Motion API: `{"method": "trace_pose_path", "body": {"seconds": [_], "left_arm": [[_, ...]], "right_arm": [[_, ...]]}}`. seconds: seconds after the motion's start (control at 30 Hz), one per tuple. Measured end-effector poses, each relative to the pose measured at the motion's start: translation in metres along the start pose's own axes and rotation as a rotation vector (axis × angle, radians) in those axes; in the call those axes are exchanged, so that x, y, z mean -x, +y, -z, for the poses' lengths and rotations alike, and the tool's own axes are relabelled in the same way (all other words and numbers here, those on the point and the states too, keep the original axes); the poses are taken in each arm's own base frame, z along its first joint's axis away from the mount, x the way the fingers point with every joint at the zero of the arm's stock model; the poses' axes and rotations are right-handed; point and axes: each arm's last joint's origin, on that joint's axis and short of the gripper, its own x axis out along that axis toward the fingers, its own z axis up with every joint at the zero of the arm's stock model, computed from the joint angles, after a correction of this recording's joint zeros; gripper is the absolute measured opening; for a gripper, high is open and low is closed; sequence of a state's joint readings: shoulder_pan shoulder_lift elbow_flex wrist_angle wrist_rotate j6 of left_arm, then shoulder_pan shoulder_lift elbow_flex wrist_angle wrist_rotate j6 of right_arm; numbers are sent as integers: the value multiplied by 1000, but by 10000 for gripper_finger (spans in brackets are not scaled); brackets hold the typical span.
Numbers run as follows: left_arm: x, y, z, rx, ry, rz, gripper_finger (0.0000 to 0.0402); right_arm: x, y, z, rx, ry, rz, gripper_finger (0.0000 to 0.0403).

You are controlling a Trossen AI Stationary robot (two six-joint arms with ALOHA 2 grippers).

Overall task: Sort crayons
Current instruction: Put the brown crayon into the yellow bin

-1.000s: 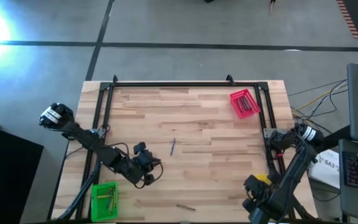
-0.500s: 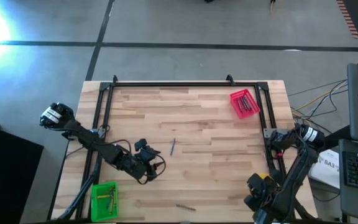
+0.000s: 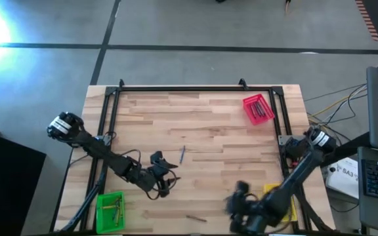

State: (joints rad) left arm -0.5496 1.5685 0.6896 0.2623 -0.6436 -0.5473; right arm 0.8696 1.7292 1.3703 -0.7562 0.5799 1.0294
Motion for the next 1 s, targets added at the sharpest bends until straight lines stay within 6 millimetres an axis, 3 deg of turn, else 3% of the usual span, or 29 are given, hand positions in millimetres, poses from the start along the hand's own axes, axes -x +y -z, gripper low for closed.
{"method": "trace_pose_path", "body": {"seconds": [0.13, 0.27, 0.5, 1.0], "left_arm": [[-8, -3, 8, -3, 25, -16, 225], [-12, -7, 8, -4, 30, -15, 223], [-10, -12, -1, -23, 5, 2, 223], [-9, -10, -1, -58, -9, -43, 223]], "right_arm": [[-16, 19, -22, 152, -85, -227, 176], [-32, 20, -26, 206, -103, -220, 176], [-73, 31, -7, 323, -92, -187, 176], [-124, 46, 1, 342, -74, -248, 175]]}}
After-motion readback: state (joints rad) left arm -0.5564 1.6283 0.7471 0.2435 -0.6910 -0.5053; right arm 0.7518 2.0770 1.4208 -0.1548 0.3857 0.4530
